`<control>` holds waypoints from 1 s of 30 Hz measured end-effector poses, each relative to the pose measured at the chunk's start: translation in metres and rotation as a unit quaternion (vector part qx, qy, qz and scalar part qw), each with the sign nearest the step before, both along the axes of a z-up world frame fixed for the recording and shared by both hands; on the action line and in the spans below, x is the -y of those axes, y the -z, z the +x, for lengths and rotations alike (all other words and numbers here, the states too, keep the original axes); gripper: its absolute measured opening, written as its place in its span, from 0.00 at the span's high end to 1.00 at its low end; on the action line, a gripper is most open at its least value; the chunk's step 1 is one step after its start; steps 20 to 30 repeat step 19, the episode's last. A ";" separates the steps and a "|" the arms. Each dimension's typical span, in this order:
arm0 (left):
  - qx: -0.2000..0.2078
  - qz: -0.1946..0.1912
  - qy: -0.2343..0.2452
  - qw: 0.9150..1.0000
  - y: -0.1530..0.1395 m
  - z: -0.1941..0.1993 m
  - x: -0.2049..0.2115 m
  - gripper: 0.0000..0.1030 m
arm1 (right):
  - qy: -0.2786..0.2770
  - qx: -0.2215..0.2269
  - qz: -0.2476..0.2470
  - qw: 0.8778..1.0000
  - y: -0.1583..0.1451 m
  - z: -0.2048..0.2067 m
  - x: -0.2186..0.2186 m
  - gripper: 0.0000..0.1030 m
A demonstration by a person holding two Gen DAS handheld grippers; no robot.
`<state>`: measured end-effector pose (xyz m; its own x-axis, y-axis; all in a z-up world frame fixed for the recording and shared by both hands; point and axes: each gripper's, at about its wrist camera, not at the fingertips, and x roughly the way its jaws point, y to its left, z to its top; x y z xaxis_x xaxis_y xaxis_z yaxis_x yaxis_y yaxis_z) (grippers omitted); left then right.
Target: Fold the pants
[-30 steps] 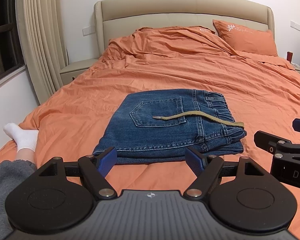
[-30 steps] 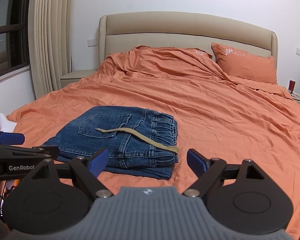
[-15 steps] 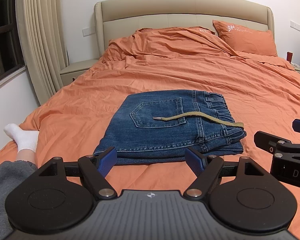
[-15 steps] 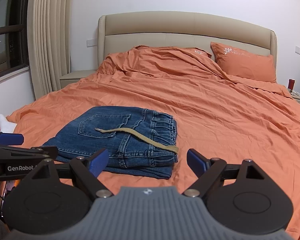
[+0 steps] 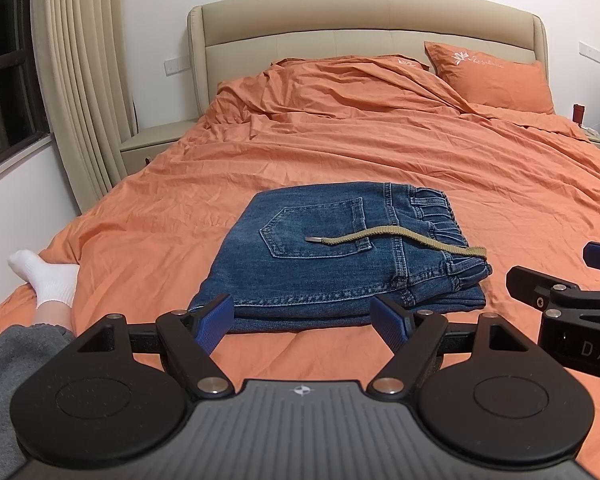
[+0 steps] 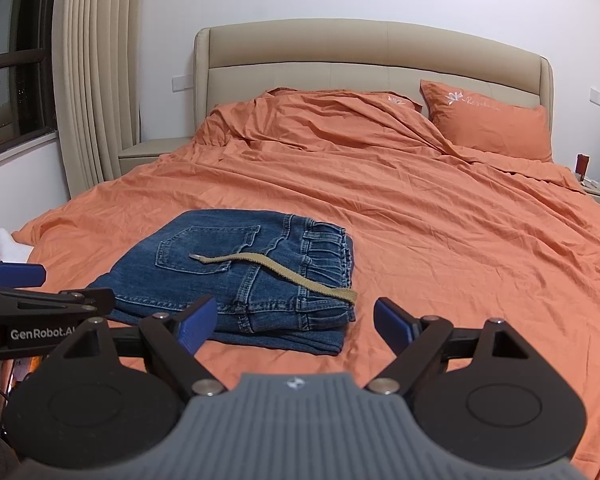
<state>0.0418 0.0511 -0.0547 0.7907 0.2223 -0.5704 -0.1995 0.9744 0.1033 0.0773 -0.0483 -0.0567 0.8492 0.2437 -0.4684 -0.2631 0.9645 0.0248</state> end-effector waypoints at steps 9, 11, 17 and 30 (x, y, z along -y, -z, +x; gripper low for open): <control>0.002 -0.002 0.003 1.000 -0.003 0.001 -0.002 0.16 | 0.000 0.003 0.001 1.000 -0.001 -0.001 -0.001 0.21; 0.004 0.002 0.002 1.000 -0.003 0.000 -0.002 0.16 | 0.001 0.003 0.001 1.000 -0.002 -0.001 -0.001 0.21; 0.007 0.001 0.003 1.000 -0.004 -0.001 -0.003 0.16 | 0.001 0.002 0.002 1.000 -0.003 -0.001 0.000 0.21; 0.007 0.001 0.004 1.000 -0.004 0.000 -0.003 0.16 | 0.001 0.002 0.002 1.000 -0.003 -0.001 0.000 0.21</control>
